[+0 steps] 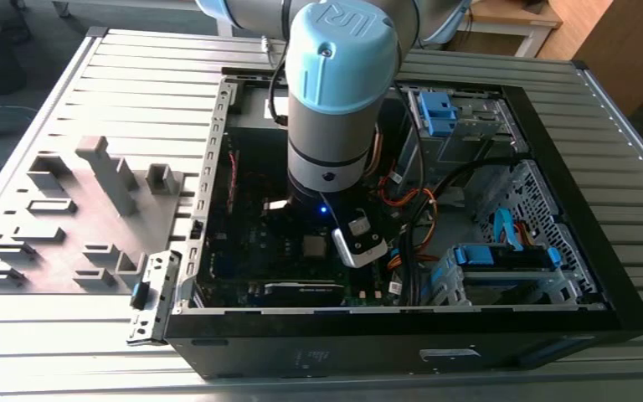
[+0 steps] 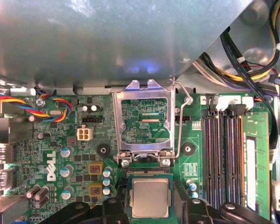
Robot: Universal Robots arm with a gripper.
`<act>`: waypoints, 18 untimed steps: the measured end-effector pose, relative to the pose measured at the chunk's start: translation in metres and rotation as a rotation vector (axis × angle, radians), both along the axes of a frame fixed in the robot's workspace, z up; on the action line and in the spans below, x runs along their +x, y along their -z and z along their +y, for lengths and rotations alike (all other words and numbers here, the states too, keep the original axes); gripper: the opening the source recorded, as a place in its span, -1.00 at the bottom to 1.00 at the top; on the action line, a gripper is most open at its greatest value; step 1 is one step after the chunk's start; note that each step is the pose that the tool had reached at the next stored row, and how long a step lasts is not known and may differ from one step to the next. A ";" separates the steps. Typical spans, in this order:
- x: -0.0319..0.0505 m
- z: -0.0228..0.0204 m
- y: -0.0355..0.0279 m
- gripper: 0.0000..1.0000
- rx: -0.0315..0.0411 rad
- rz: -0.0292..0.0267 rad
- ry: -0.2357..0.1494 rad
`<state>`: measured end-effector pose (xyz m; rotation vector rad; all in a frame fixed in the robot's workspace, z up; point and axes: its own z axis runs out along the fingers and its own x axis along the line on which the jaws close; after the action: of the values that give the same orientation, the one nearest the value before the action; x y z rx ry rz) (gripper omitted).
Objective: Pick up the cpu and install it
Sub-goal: 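Place the cpu into insertion slot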
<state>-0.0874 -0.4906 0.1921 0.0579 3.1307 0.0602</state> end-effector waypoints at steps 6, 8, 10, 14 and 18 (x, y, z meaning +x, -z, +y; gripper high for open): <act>-0.0044 0.0000 0.0001 -0.06 -0.0002 -0.0040 0.000; -0.0047 0.0000 0.0008 -0.06 0.0000 -0.0062 0.000; -0.0048 0.0000 0.0015 -0.06 -0.0003 -0.0094 -0.001; -0.0048 -0.0001 0.0022 -0.06 -0.0006 -0.0139 -0.001; -0.0048 0.0000 0.0024 -0.06 -0.0003 -0.0152 -0.002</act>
<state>-0.0921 -0.4906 0.1897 0.0544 3.1157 0.0599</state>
